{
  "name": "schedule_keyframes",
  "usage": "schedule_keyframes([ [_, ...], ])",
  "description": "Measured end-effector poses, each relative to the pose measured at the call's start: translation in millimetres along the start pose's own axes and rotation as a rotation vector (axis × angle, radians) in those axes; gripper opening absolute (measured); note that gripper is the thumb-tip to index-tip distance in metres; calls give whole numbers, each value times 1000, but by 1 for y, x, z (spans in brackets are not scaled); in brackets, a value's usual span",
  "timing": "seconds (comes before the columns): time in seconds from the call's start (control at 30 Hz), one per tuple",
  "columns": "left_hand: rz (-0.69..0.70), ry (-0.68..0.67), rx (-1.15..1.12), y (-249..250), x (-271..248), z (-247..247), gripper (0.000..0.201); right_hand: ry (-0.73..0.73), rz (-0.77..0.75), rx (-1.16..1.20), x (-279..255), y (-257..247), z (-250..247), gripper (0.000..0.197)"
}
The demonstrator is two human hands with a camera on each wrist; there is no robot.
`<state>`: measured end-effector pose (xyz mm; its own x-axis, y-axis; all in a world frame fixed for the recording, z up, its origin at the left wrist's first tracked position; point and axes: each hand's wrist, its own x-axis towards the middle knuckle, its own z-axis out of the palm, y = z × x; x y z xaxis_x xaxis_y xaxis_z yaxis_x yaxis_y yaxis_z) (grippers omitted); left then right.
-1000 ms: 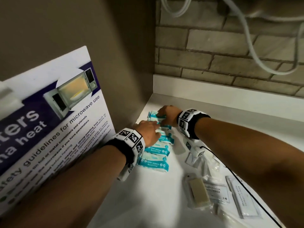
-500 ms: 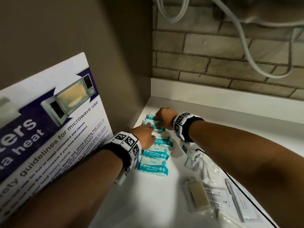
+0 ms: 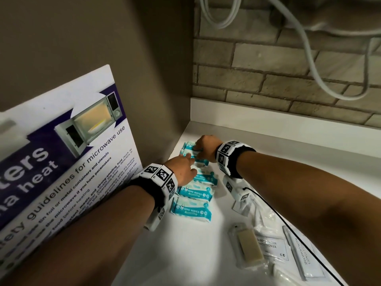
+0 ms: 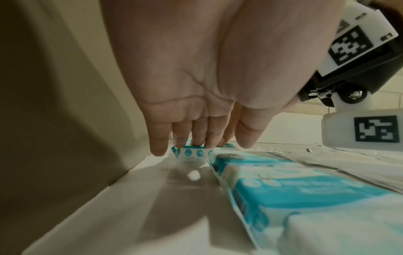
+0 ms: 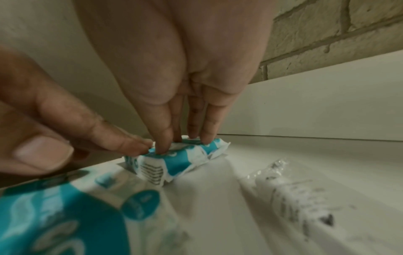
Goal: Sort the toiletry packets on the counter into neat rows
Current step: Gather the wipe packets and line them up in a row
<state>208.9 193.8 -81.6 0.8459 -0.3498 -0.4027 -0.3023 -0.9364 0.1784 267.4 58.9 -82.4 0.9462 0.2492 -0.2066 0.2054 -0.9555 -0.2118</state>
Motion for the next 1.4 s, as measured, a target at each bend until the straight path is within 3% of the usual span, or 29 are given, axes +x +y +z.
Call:
schedule_keyframes([
  [0.33,27,63,-71,3,-13,-2,58,-18,-76,-58,-20,-5,-9,44],
  [0.47,50,221,-146,6,-35,-7,37,-26,-133,-49,-46,-9,-13,29],
  [0.53,83,239,-162,8,-49,-3,29,-64,-156,-81,-62,-12,-9,27],
  [0.73,161,113,-48,17,-75,29,37,-116,-196,-149,-87,-23,8,28],
  [1.0,129,93,89,7,-87,37,50,-111,-127,-96,-72,-35,22,46],
  [1.4,66,71,139,-3,-79,25,55,-106,-118,-145,-69,-34,22,46],
])
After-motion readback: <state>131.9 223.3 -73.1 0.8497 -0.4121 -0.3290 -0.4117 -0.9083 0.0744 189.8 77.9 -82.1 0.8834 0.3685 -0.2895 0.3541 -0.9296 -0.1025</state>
